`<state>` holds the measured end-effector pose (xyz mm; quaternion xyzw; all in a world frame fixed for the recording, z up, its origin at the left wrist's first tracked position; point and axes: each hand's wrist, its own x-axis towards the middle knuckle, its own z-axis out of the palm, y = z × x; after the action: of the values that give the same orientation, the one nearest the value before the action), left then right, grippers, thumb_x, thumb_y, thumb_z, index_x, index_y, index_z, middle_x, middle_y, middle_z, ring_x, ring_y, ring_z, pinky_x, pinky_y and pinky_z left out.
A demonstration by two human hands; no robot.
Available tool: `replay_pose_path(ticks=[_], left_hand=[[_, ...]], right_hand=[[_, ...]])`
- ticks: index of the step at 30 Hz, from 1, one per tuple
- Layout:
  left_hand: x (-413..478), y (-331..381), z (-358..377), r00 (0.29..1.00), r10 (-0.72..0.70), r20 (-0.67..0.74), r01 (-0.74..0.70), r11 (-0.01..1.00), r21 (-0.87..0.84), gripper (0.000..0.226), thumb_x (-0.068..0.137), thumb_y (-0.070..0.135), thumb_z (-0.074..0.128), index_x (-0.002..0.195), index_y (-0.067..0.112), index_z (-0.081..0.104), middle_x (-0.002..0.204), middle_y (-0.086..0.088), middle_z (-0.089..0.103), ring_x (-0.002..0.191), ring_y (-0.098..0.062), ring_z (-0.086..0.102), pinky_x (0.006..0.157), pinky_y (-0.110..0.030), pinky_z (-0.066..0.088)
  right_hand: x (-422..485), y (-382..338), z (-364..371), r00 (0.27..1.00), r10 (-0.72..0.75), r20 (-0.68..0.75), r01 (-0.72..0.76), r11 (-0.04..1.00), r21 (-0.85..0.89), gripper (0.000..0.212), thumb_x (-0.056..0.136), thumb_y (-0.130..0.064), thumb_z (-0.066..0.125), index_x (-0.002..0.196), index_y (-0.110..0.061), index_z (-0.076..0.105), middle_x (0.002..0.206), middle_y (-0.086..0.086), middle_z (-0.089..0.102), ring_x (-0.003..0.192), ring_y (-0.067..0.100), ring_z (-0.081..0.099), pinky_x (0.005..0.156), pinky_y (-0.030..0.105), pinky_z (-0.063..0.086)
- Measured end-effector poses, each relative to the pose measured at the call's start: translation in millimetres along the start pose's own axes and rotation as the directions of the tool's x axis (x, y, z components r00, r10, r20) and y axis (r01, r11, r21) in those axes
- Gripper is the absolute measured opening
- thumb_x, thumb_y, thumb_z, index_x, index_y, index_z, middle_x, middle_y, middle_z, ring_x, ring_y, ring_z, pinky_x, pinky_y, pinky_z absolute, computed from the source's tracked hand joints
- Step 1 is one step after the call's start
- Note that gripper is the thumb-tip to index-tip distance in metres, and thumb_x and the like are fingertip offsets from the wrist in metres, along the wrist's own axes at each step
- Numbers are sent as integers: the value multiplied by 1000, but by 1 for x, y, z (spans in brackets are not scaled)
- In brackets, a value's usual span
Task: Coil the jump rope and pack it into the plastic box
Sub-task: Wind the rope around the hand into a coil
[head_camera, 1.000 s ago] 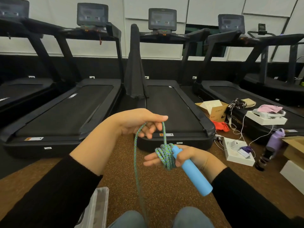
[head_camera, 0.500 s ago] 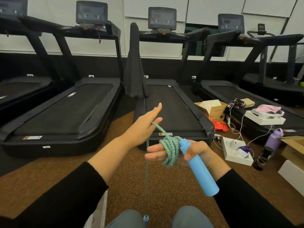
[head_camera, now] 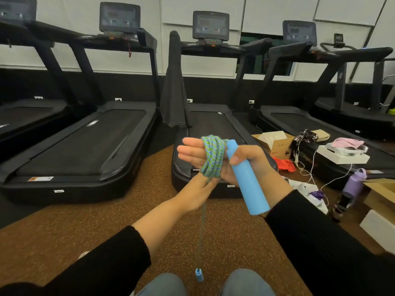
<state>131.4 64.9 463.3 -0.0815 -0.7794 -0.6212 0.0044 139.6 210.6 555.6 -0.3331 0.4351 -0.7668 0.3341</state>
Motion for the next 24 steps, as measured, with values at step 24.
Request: replay_pose_path(ticks=[24], left_hand=[[-22, 53, -8, 587, -127, 799, 444, 876, -187, 48, 95, 34, 36, 133, 7, 49, 143, -12, 46, 128, -28, 48, 97, -35, 47]], right_hand=[[25, -20, -39, 986, 76, -148, -75, 997, 14, 52, 77, -7, 34, 120, -4, 64, 128, 14, 61, 122, 26, 56, 105, 34, 43]])
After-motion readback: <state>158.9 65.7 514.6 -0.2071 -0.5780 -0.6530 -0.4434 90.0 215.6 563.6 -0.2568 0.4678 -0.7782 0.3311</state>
